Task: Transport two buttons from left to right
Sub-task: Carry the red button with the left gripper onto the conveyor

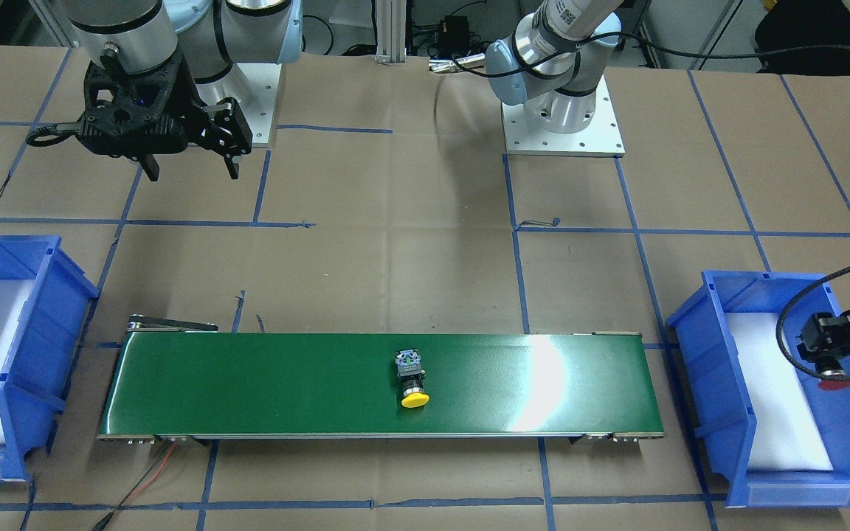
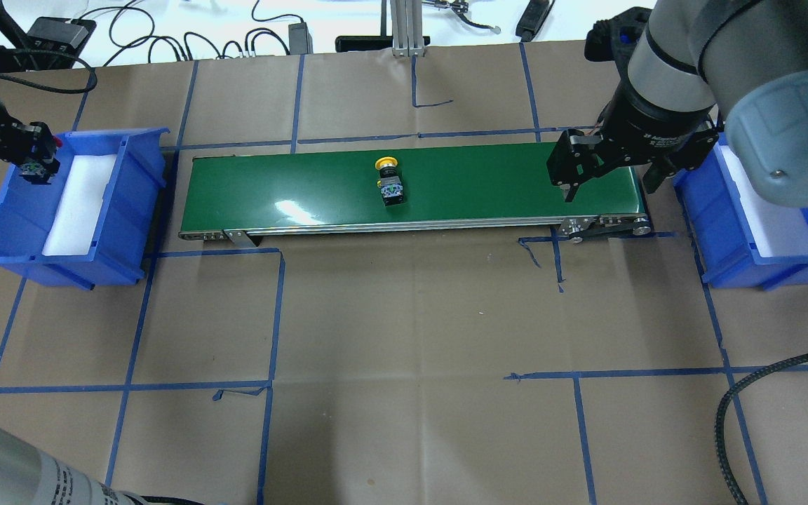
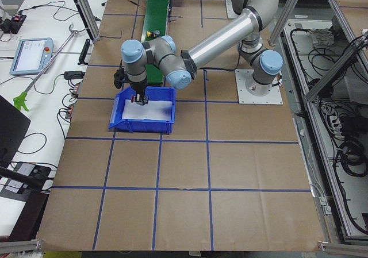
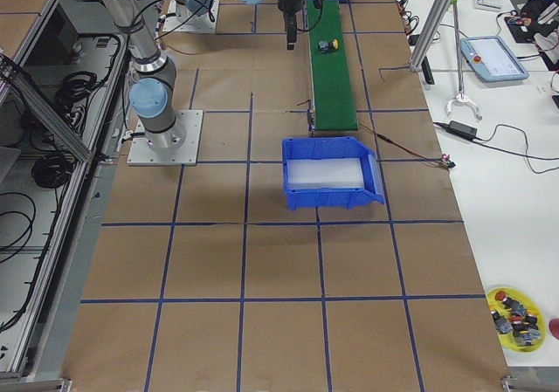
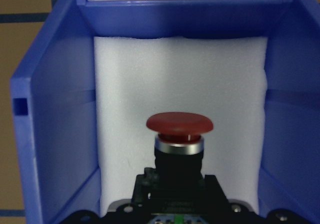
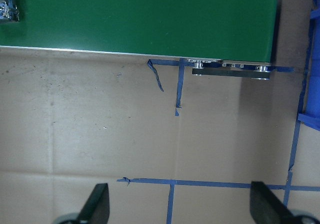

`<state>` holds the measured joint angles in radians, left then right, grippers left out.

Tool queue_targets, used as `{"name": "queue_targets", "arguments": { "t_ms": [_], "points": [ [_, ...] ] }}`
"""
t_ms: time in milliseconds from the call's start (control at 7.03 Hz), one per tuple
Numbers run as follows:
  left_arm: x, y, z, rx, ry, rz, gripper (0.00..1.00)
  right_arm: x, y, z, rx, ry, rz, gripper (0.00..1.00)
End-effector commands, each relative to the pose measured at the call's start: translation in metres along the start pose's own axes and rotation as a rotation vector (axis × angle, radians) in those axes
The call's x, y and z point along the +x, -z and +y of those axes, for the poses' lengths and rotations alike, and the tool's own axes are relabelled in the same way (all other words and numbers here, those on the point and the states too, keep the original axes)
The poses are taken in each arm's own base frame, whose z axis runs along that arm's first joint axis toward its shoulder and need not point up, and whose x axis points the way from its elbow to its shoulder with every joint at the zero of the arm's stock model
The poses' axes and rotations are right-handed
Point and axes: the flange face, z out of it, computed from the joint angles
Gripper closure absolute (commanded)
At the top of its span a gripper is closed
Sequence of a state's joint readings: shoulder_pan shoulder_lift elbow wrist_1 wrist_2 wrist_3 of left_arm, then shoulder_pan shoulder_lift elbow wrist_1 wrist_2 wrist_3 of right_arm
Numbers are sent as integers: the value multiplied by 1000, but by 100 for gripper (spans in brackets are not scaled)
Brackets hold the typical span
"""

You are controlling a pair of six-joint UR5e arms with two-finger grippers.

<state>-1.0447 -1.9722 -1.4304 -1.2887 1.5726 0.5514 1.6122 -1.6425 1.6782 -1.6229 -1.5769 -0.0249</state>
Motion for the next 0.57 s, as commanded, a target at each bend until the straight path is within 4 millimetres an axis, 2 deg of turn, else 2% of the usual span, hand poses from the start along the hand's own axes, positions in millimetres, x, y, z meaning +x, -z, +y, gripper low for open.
{"name": "queue_targets", "arguments": {
  "t_ms": [0,142,427],
  "points": [
    [10,23,3,-16,7,8,97,0,-1,0,-1,1,0,0],
    [41,27,-4,-11,-23,4,97,0,-1,0,-1,0,0,0],
    [121,35,-11,-7,-24,7,97,0,0,0,0,0,0,0]
  ]
}}
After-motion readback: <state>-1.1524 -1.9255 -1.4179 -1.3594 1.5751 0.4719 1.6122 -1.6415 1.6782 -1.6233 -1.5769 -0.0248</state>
